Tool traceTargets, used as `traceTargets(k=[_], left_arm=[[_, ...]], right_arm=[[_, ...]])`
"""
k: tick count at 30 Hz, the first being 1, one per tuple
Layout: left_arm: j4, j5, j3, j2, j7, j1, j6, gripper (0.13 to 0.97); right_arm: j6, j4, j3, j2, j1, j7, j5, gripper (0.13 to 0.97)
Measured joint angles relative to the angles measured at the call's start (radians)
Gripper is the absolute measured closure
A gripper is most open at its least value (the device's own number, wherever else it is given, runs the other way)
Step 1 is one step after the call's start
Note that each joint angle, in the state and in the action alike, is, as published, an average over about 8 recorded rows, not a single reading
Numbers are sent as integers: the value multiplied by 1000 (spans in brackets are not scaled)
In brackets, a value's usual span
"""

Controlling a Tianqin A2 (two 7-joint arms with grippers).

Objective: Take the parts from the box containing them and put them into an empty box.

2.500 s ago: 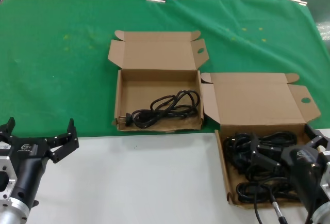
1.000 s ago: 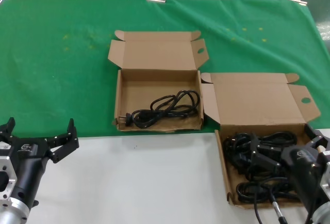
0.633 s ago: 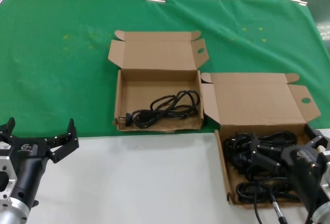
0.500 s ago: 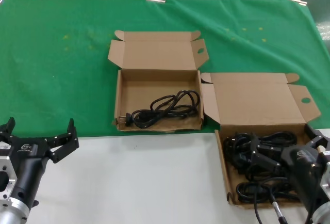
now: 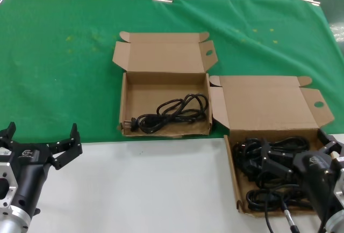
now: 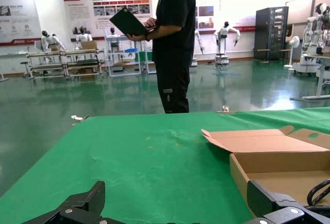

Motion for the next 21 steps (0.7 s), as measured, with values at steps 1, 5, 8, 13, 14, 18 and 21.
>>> traceTargets(k=[1,5,8,13,14,18,21], left_arm=[[0,0,0,0,0,0,0,132],[0,0,0,0,0,0,0,132],[0,0,0,0,0,0,0,132],[0,0,0,0,0,0,0,132],[0,0,0,0,0,0,0,132],[0,0,0,0,0,0,0,132],[0,0,0,0,0,0,0,132]], right_arm=[[0,0,0,0,0,0,0,129],[0,0,0,0,0,0,0,129],[0,0,0,0,0,0,0,129],[0,0,0,0,0,0,0,129],[0,0,0,0,0,0,0,129],[0,0,0,0,0,0,0,129],[0,0,0,0,0,0,0,129]])
